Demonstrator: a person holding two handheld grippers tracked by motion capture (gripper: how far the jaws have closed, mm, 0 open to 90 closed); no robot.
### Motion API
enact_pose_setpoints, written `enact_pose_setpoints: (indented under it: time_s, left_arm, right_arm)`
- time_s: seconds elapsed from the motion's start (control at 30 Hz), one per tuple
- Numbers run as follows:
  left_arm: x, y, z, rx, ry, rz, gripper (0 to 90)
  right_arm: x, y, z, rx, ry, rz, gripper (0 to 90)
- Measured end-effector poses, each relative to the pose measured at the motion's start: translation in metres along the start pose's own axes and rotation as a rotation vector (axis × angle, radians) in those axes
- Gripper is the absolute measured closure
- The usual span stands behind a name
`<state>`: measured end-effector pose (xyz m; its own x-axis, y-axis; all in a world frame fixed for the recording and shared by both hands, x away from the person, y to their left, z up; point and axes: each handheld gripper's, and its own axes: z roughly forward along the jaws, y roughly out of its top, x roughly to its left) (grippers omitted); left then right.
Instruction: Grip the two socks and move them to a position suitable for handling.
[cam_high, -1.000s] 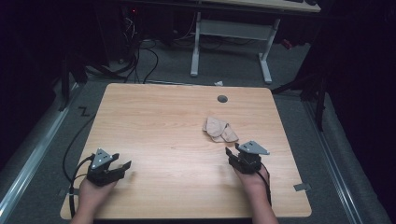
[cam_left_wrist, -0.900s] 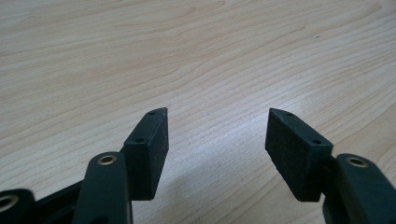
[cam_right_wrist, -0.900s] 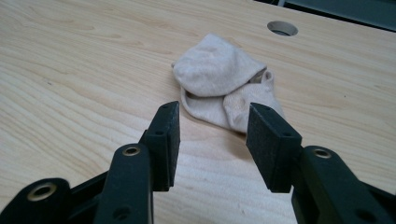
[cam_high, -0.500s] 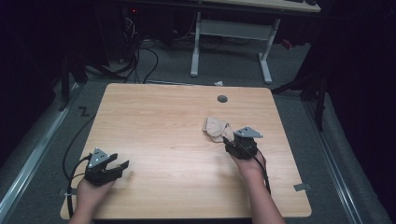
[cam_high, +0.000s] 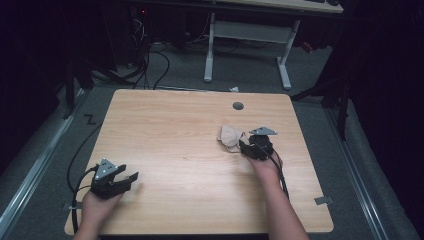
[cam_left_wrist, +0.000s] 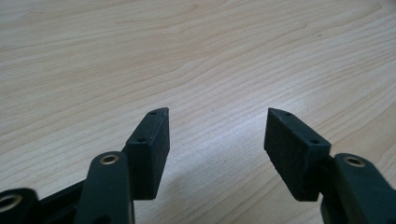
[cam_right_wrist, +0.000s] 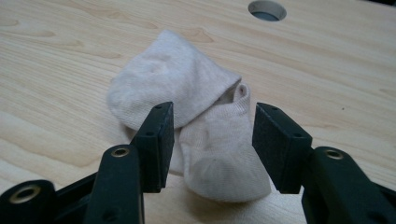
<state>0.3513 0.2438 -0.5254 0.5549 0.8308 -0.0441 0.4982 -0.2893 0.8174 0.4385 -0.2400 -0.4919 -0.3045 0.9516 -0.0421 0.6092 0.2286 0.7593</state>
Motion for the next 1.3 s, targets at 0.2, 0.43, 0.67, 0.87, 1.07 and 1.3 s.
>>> enact_pose_setpoints:
  time_s: [0.2, 0.43, 0.67, 0.87, 1.07, 1.3]
  left_arm:
    - [-0.001, 0.0, 0.002, 0.0, -0.008, 0.0, 41.0]
    - [-0.004, 0.0, 0.003, 0.011, -0.012, 0.016, 41.0]
    - [-0.009, 0.0, 0.006, 0.023, -0.02, 0.033, 41.0]
    - [-0.011, 0.001, 0.007, 0.032, -0.025, 0.044, 41.1]
    - [-0.012, 0.001, 0.007, 0.031, -0.026, 0.046, 41.1]
    - [-0.012, 0.001, 0.006, 0.022, -0.027, 0.042, 41.1]
  right_arm:
    - [-0.011, -0.009, 0.021, 0.085, 0.011, 0.044, 43.8]
    - [-0.011, -0.013, 0.029, 0.122, 0.011, 0.046, 53.5]
    - [-0.009, -0.013, 0.027, 0.13, 0.007, -0.002, 73.9]
    - [0.002, -0.013, 0.02, 0.122, 0.01, -0.05, 81.2]
    - [0.01, -0.009, 0.007, 0.077, 0.038, -0.068, 81.3]
    - [0.027, -0.02, -0.013, 0.015, 0.113, -0.062, 81.3]
